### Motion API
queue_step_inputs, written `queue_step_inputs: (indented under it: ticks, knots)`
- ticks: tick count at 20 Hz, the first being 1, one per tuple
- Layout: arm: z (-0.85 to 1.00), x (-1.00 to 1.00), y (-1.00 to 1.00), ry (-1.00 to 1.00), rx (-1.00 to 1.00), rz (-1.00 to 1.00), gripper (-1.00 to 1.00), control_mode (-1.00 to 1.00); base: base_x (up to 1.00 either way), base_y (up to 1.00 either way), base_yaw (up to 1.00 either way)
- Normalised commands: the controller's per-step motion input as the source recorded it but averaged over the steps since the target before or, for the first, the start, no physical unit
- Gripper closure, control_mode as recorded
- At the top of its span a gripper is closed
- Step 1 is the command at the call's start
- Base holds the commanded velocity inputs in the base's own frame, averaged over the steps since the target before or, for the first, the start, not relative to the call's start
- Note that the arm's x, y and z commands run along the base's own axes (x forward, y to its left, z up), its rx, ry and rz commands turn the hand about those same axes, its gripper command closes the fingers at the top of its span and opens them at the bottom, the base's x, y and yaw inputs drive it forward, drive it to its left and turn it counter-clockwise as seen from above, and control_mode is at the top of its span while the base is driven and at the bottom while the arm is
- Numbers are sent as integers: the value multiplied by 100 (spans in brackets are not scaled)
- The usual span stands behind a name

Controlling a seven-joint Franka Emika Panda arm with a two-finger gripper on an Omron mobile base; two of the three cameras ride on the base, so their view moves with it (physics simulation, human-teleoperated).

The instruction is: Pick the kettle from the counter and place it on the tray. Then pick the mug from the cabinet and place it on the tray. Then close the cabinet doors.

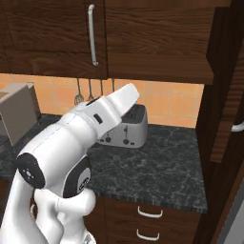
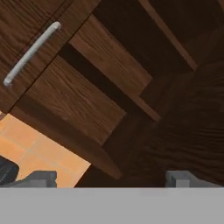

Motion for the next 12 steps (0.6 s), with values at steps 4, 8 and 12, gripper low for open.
queue_step_inputs:
  ticks: [4, 8, 12]
  knots:
    - [-33, 17, -70, -2, 29, -8, -100, -100, 0, 0, 0]
    - [-50, 14, -54, -13, 34, -7, -100, -100, 0, 0, 0]
    - [-37, -33, -22, -42, 33, -18, -100, -100, 0, 0, 0]
